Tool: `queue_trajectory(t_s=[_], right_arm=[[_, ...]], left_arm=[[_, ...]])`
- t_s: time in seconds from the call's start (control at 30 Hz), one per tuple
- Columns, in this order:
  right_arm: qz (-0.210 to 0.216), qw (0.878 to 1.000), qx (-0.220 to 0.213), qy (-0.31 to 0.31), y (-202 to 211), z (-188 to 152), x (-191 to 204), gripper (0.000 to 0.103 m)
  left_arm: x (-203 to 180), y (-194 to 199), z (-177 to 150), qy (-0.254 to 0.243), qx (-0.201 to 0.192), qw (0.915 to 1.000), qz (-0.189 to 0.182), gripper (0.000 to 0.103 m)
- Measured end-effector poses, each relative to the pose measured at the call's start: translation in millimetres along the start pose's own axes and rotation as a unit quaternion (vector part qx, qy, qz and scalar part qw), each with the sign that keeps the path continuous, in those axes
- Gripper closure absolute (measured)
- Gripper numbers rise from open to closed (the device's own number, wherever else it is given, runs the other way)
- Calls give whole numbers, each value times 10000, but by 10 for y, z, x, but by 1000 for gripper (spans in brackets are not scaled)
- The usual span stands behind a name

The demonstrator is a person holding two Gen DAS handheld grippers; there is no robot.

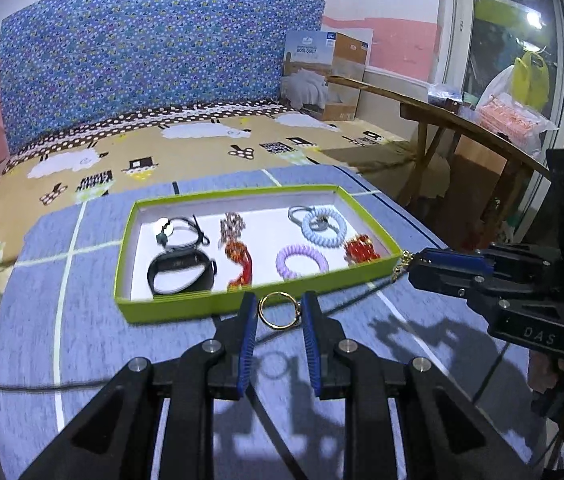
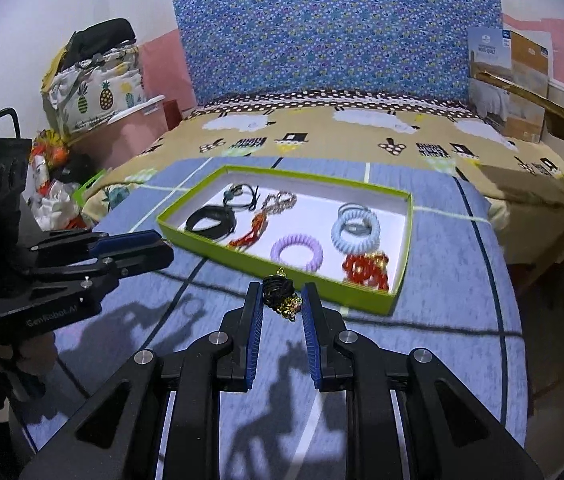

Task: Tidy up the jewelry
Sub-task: 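Carry charm into green box with right tool while left carries gold ring there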

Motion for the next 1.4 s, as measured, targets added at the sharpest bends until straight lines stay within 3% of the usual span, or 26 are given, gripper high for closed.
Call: queue_trajectory(t_s=[0.43, 0.83, 1.27, 1.4], right_arm=[[-22, 9998, 92, -178, -473, 407, -357, 83], [-18, 9979, 510, -395, -1020, 530, -624, 83], [-31, 9953, 774, -573, -1215, 483, -710, 83], [-95, 9963, 641, -562, -1130, 505, -698, 75]], left_arm=[[77, -554, 353, -77, 30, 9998, 155, 80], [69, -996, 299, -219, 551, 9981, 189, 80], [47, -1082, 259, -242, 637, 9977, 53, 80], [49, -1082, 263, -245, 617, 9978, 33, 80]])
Point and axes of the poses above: each gripper's, at about its wrist camera, not at the fingertips, and y roughly against the way its jaws point, x to its left, z to its top, the point moved 1 cm from there along -y, roughly the way its jaws point, and after that the axes turned 13 degrees about z, right-handed, at the moved point
